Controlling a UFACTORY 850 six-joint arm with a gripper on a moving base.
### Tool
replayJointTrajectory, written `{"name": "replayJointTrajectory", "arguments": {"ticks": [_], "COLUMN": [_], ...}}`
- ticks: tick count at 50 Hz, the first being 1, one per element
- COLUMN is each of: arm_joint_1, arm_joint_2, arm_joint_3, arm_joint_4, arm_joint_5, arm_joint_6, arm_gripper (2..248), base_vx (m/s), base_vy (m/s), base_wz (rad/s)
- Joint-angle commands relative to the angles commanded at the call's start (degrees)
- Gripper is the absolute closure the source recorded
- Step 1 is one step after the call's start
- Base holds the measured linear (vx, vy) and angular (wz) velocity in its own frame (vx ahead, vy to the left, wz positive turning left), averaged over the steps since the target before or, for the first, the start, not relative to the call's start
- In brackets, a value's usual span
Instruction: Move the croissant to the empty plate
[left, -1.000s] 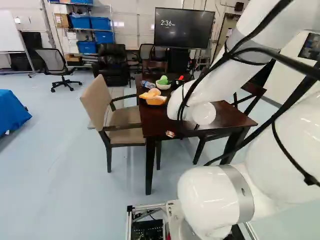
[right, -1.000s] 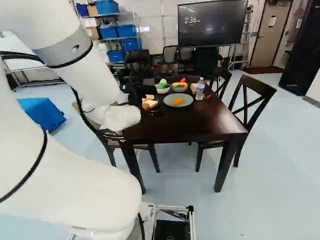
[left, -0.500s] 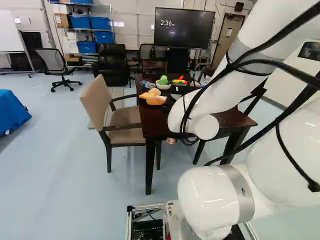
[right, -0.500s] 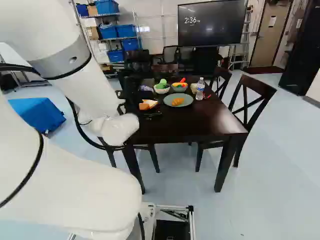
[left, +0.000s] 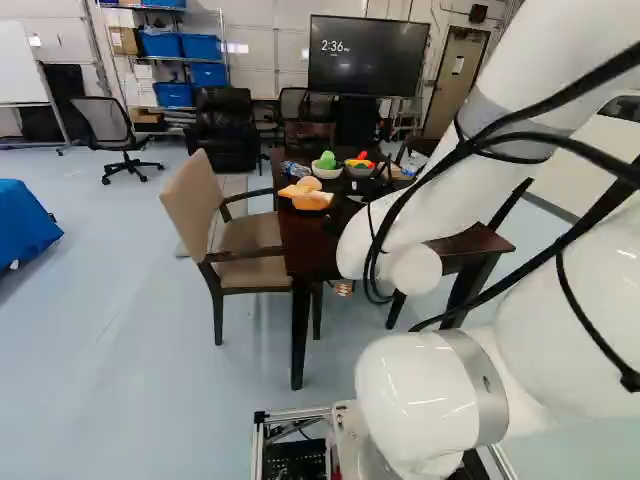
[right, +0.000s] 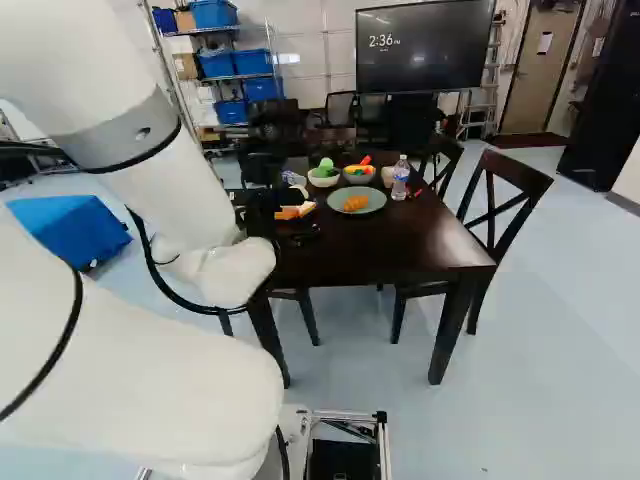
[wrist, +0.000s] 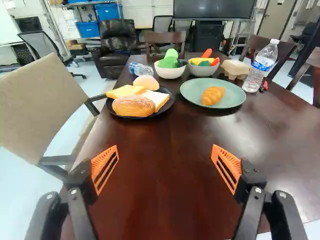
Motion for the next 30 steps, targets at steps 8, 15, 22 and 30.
{"name": "replayJointTrajectory", "arguments": {"ticks": [8, 15, 22, 30], "arm_joint_1": [0.01, 0.02, 0.02, 0.02], "arm_joint_2": [0.1, 0.12, 0.12, 0.12], "arm_joint_3": [0.35, 0.44, 0.44, 0.44], "arm_joint_4": [-0.19, -0.24, -0.24, -0.24], "arm_joint_5": [0.57, 0.72, 0.72, 0.72], "arm_joint_6": [0.0, 0.0, 0.0, 0.0], "arm_gripper": [3, 3, 3, 3], "base_vx": [0.0, 0.0, 0.0, 0.0], "base_vy": [0.0, 0.0, 0.0, 0.0], "base_wz": [0.0, 0.0, 0.0, 0.0]}}
